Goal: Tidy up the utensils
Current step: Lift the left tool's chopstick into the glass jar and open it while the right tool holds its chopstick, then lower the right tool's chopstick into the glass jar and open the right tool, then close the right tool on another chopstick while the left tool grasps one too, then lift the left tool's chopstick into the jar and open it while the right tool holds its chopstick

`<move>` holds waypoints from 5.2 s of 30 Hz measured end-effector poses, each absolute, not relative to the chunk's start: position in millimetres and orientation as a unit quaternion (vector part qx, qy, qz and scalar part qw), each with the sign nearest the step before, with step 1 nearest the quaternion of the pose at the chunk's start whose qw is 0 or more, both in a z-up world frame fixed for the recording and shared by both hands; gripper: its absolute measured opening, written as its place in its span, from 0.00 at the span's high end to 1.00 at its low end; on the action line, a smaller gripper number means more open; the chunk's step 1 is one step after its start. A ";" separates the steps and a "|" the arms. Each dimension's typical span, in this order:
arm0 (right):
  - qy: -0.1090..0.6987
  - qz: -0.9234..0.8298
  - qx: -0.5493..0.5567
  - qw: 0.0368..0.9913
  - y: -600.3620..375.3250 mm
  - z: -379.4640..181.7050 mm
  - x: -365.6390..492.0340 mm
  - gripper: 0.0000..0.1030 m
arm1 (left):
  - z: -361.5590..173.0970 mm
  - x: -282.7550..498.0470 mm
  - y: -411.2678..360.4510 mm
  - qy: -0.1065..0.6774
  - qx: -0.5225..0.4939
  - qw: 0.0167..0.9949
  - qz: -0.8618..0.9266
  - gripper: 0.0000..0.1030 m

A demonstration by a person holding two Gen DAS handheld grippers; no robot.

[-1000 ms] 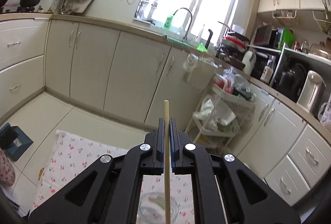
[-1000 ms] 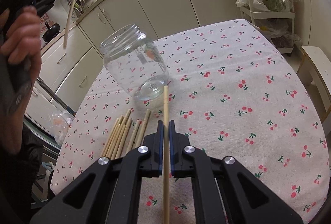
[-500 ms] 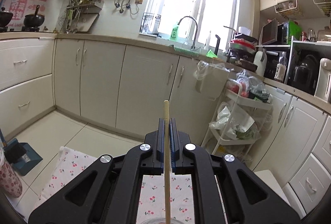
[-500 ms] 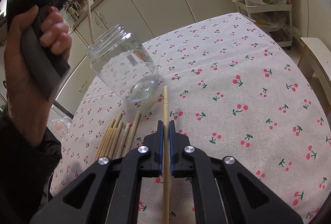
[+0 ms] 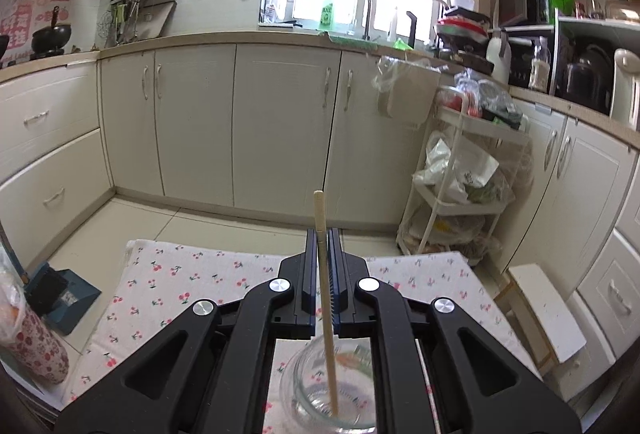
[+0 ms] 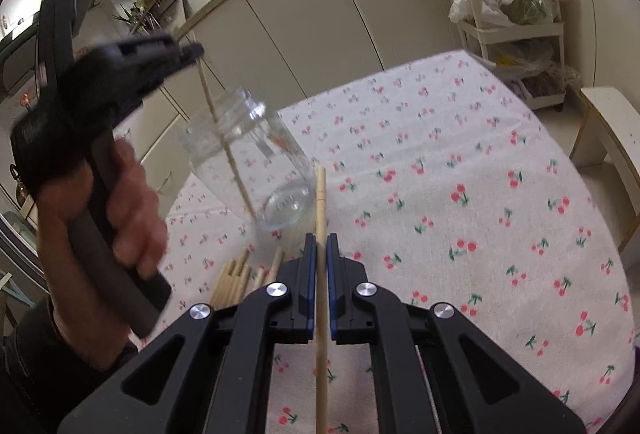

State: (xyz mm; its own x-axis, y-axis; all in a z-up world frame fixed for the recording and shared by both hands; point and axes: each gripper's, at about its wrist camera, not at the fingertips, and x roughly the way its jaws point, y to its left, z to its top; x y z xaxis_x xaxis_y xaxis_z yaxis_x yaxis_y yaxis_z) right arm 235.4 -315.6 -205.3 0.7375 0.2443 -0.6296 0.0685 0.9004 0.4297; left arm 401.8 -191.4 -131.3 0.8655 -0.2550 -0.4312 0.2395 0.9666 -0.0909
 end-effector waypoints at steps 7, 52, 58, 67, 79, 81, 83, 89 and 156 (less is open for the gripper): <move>0.312 0.056 0.206 0.926 -310.7 -163.9 240.0 0.94 | -136.5 382.2 -188.9 0.261 0.028 0.953 -0.148 0.88; 0.173 0.011 0.166 0.971 -273.4 -127.4 340.9 0.94 | -166.0 317.2 -65.8 0.371 -0.092 0.918 -0.106 0.33; 0.204 0.041 0.137 0.968 -262.3 -126.3 317.5 0.67 | -168.5 309.0 -65.7 0.390 -0.074 0.913 -0.098 0.30; 0.348 0.045 0.104 0.931 -252.6 -165.0 243.5 0.62 | -195.6 289.0 -61.4 0.448 -0.031 0.890 -0.082 0.30; 0.446 0.041 0.076 0.891 -228.4 -234.9 248.3 0.82 | -207.3 281.5 -71.2 0.465 -0.001 0.881 -0.084 0.30; 0.450 0.040 0.067 0.890 -225.7 -238.6 252.3 0.82 | -209.5 284.2 -71.7 0.467 0.001 0.880 -0.083 0.30; 0.448 0.039 0.054 0.892 -222.2 -238.7 253.5 0.83 | -212.2 287.9 -74.0 0.469 0.003 0.879 -0.084 0.30; 0.462 0.061 0.014 0.885 -226.6 -236.8 250.6 0.90 | -221.8 301.5 -89.4 0.471 0.023 0.877 -0.090 0.30; 0.374 0.098 0.195 0.901 -265.2 -183.9 208.8 0.94 | -58.8 320.8 -100.2 0.230 -0.097 0.953 -0.170 0.95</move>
